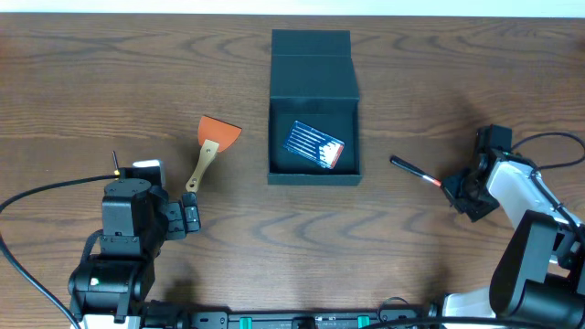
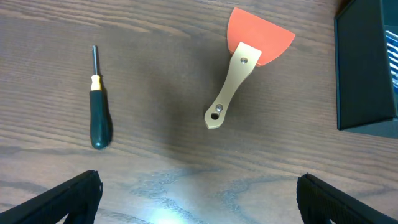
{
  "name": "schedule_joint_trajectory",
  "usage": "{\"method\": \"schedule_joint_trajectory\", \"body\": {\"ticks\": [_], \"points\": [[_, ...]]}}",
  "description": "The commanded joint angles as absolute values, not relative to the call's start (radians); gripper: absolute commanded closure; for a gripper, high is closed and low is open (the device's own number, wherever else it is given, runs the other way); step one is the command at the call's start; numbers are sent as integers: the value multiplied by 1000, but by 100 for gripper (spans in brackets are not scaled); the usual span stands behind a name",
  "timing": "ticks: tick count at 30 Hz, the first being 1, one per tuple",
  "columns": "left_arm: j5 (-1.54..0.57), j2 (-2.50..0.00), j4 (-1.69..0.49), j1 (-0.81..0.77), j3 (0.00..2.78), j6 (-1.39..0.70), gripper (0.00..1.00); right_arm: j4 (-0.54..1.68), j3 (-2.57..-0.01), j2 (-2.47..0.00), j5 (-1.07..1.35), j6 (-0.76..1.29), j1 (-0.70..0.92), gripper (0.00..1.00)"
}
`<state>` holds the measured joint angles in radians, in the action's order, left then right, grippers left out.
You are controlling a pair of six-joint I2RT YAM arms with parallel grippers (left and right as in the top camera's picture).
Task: Pack container
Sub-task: 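Lift the hammer with the right gripper toward the black box, then lower the hammer into the box beside the case and release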
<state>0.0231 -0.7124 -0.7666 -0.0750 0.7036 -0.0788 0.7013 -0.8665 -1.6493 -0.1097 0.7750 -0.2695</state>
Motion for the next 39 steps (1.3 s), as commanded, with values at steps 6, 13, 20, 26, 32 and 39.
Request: {"method": "schedule_joint_trajectory", "body": {"ticks": [6,13,20,26,32,39], "points": [[27,-711,-770,-77,724,-84,1,727,-942,-1603,-131,733,-225,99],[27,-711,-770,-77,724,-84,2,788,-1027,-1602,-134,680,-178,99],[27,-711,-770,-77,724,-84,1,850,-1135,-1602,-134,658,-128,99],[27,-711,-771,-77,724,-84,1,883,-1225,-1600,-134,623,-68,99],[27,-711,-771,-77,724,-84,2,916,-1322,-1600,-112,538,40,99],[27,-711,-770,-77,724,-84,1,920,-1410,-1601,-94,345,199,99]]}}
